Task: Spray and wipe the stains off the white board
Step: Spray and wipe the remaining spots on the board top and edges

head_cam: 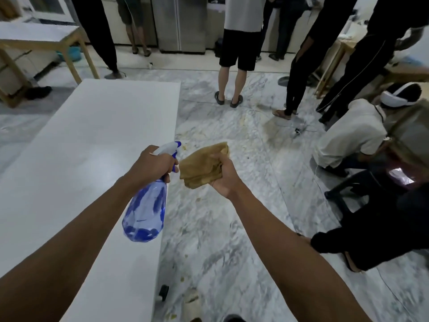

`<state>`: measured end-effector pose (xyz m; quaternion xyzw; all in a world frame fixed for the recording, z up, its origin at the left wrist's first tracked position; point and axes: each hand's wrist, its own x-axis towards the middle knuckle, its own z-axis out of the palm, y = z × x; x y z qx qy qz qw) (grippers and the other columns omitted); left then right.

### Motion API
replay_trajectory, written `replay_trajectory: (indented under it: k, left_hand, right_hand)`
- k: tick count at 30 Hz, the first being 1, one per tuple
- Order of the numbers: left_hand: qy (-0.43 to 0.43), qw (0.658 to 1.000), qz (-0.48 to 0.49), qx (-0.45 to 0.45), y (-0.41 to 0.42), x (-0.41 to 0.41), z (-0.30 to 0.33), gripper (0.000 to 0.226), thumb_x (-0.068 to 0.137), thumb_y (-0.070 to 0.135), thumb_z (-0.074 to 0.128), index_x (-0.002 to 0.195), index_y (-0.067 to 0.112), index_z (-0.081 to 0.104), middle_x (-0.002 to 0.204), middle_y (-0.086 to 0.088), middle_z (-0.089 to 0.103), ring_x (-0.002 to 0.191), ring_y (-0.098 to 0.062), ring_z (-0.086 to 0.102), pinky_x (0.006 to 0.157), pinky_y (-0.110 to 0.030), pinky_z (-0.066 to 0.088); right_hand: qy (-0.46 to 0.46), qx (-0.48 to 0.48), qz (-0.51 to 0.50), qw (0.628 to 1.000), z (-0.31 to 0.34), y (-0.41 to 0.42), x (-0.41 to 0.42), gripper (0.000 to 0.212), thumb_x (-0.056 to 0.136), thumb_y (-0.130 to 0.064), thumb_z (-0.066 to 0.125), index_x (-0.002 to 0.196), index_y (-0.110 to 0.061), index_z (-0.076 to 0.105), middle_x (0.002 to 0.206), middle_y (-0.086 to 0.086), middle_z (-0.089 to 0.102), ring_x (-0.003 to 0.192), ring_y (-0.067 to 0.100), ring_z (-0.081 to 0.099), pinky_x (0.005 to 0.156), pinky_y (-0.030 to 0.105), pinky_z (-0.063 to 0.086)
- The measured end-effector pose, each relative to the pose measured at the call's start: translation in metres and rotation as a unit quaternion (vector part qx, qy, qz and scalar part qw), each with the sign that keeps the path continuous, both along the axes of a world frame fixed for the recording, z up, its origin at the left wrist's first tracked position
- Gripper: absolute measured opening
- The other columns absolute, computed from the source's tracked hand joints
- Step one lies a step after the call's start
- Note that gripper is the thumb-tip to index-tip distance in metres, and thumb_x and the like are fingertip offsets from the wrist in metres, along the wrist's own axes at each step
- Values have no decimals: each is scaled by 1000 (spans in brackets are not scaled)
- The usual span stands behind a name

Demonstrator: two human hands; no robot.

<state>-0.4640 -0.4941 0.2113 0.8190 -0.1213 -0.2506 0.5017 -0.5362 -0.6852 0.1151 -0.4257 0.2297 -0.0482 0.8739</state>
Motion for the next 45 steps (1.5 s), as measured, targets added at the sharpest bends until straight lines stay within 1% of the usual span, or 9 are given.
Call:
replay_trajectory:
  k: [3, 6, 9, 11, 18, 23, 34, 41, 45]
  left_hand:
    - [-7, 1000, -10, 16, -38, 47, 2, 24, 84, -6, 49, 97, 6, 65, 84, -19, 70, 40, -17, 52, 57, -33, 53]
    - [5, 1000, -2, 12, -76, 92, 3, 18, 87, -3, 50, 90, 0, 67, 86, -22, 71, 40, -20, 51, 61, -37, 52]
    - [11, 1000, 10, 8, -119, 140, -1, 18, 89, 4, 51, 85, -4, 67, 88, -25, 72, 39, -20, 51, 63, -38, 52]
    - [0, 1000, 23, 13, -147, 172, -5, 21, 90, 10, 52, 85, -5, 67, 90, -27, 73, 42, -22, 52, 63, -38, 53]
    - [3, 998, 64, 6, -225, 277, -5, 29, 82, -2, 48, 103, 4, 67, 92, -27, 71, 40, -16, 54, 53, -32, 54]
    - [17, 994, 109, 19, -254, 343, -3, 20, 87, 7, 50, 83, -5, 65, 90, -28, 73, 42, -20, 54, 56, -35, 53]
    - [45, 990, 121, 49, -286, 509, -34, 16, 77, 5, 51, 79, 3, 67, 87, -23, 75, 41, -19, 55, 52, -30, 54]
    - [90, 987, 109, 72, -320, 594, -62, 25, 81, 11, 52, 86, -6, 68, 80, -21, 75, 42, -23, 55, 55, -29, 52]
    - [102, 985, 118, 67, -341, 633, -72, 27, 77, 17, 52, 81, -5, 68, 78, -21, 74, 43, -23, 55, 54, -30, 51]
  right_hand:
    - [21, -13, -4, 1000, 4, -37, 45, 40, 97, -24, 51, 130, -3, 60, 128, 18, 65, 117, 33, 61, 95, 44, 51]
    - [14, 12, -15, 1000, 5, -82, 93, 35, 98, -24, 44, 119, -4, 64, 116, 16, 68, 105, 31, 65, 85, 40, 55]
    - [-3, 3, 6, 1000, 9, -127, 145, 46, 95, -30, 41, 125, -1, 59, 122, 19, 64, 107, 32, 63, 86, 41, 54]
    - [-9, -4, 24, 1000, 11, -156, 183, 45, 94, -31, 39, 118, -2, 62, 117, 18, 66, 104, 32, 64, 86, 41, 53]
    - [-14, 19, 89, 996, 19, -241, 314, 50, 95, -36, 32, 121, -4, 61, 116, 17, 66, 98, 29, 66, 76, 37, 57]
    - [-13, 44, 108, 993, 16, -270, 401, 57, 91, -39, 34, 130, -4, 57, 130, 20, 58, 114, 33, 58, 94, 46, 46]
    - [19, 38, 134, 990, -14, -297, 579, 55, 95, -39, 29, 125, -5, 60, 114, 17, 68, 103, 30, 64, 82, 39, 52]
    - [66, 65, 100, 991, -48, -319, 656, 58, 92, -37, 33, 133, -3, 58, 125, 19, 64, 111, 33, 60, 94, 46, 47]
    - [75, 79, 94, 990, -61, -337, 694, 52, 93, -35, 33, 125, -5, 61, 117, 16, 68, 107, 31, 61, 88, 42, 50]
